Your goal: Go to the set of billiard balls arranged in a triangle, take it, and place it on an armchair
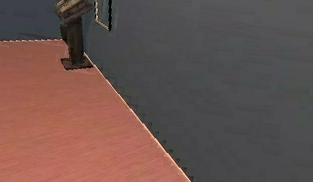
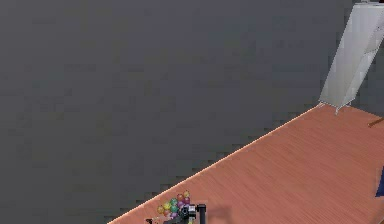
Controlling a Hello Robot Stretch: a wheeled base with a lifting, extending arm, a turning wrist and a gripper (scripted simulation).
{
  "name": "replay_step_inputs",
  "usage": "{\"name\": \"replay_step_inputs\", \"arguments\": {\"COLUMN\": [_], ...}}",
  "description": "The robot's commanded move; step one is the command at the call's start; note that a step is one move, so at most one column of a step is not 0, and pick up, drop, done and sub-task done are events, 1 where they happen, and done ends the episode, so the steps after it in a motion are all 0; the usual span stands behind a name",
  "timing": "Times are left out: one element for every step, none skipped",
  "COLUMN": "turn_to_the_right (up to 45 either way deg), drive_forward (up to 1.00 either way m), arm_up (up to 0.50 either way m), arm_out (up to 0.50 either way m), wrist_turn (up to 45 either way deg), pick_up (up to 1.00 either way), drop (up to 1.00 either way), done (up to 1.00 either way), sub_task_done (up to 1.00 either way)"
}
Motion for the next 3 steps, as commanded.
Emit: {"name": "replay_step_inputs", "arguments": {"turn_to_the_right": [0.0, 0.0, 0.0], "drive_forward": [0.00, 0.00, 0.00], "arm_up": [0.00, 0.00, 0.00], "arm_out": [0.00, 0.00, 0.00], "wrist_turn": [45.0, 45.0, 3.0], "pick_up": [0.00, 0.00, 0.00], "drop": [0.00, 0.00, 0.00], "done": [0.00, 0.00, 0.00], "sub_task_done": [0.00, 0.00, 0.00]}}
